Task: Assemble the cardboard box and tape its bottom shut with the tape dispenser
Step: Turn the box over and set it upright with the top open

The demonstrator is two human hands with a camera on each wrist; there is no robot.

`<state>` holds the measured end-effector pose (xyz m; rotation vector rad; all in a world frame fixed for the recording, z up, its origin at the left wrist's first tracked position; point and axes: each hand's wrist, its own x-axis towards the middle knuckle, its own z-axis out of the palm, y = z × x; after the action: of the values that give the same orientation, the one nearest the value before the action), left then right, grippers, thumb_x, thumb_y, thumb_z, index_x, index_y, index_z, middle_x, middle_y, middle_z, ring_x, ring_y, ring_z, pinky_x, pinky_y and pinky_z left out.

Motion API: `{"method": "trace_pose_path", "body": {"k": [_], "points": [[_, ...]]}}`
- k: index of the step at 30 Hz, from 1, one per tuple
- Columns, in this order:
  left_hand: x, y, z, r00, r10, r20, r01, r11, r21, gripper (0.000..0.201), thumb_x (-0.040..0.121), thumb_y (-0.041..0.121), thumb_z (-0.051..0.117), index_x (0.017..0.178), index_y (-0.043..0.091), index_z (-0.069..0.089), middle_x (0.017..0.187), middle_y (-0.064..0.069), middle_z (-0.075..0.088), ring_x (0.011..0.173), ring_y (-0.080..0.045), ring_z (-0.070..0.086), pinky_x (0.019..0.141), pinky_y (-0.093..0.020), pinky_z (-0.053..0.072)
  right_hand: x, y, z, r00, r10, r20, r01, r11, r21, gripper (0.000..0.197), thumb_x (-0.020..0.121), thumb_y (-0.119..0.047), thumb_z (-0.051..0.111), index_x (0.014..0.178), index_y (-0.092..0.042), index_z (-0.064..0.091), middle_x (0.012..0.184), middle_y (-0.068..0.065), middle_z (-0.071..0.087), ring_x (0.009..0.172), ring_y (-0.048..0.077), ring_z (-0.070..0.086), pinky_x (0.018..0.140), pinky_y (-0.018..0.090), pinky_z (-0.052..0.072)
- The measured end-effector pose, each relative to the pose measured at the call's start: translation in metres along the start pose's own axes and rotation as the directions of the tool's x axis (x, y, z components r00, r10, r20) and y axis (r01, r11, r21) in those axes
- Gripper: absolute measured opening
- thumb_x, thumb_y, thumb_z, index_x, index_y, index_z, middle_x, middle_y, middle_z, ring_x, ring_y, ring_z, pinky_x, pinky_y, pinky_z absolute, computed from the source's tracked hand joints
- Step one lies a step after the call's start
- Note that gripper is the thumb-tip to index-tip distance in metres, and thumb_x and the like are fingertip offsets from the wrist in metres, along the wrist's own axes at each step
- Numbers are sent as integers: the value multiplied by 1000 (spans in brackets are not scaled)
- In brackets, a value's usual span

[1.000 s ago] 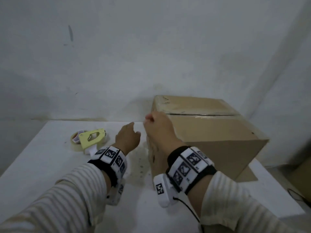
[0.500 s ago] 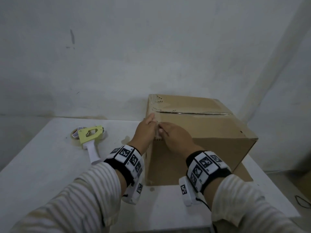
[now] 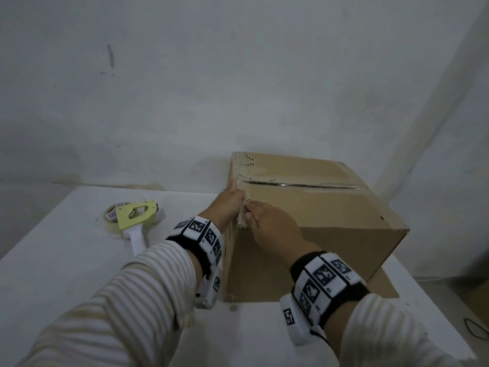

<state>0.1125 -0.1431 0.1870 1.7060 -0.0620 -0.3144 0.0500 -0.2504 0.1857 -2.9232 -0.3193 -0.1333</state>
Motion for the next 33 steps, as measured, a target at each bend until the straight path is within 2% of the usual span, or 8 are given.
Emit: {"method": "trace_pose_path", "body": {"k": [8,13,15,18,23,29,31,33], "points": [[15,7,-9,1000,11,18,-13,993,116,58,99,25,30,152,21,8,157,-4,25,132,-21,37,93,-25,28,21,-11,-46,954,102,283,-82,993,-82,34,100,-23,39,126,-10,57,127,11,59,114,28,56,95,34,45],[40,12,-23,989,34,144,-56,987,151,56,95,20,36,149,21,24,149,-4,40,122,-22,44,97,-29,37,62,-18,-91,937,192,291,-172,981,-91,35,97,-21,46,125,-6,59,127,15,60,119,30,56,99,36,46],[54,15,-29,988,29,153,-64,970,233,54,94,20,36,147,18,28,143,-6,45,112,-24,47,88,-32,40,79,-20,-102,946,199,256,-178,979,-102,35,96,-22,48,125,-6,60,127,14,60,119,30,56,97,35,45],[76,19,-36,988,2,157,-53,945,322,56,96,23,35,150,16,22,148,-6,38,121,-26,44,87,-31,35,99,-19,-105,941,198,274,-151,972,-182,35,95,-23,51,124,-7,60,126,13,61,118,29,57,93,32,46],[112,18,-39,983,-31,180,-17,966,259,62,99,25,34,153,18,6,156,-6,26,138,-26,33,102,-31,31,124,-15,-84,857,225,463,13,890,-456,41,101,-25,38,130,0,55,136,15,56,125,29,53,103,35,42],[140,15,-33,992,-10,126,-23,967,254,63,95,36,35,152,22,11,156,-6,27,132,-28,41,99,-32,38,132,-7,-71,762,272,588,127,827,-547,45,102,-25,41,143,-6,39,138,11,52,119,28,53,87,31,40],[142,14,-29,997,0,71,-23,945,328,64,95,37,34,152,20,11,154,-9,30,124,-30,48,95,-32,41,130,-6,-69,752,277,598,111,841,-530,51,100,-29,43,146,-8,33,141,11,48,122,29,50,90,32,40],[143,15,-27,999,33,-1,-28,852,522,68,93,40,34,152,20,8,157,-8,24,134,-34,39,107,-42,33,128,-4,-67,748,288,598,93,847,-524,56,100,-32,44,148,-10,28,143,11,46,124,29,49,88,32,38]]}}
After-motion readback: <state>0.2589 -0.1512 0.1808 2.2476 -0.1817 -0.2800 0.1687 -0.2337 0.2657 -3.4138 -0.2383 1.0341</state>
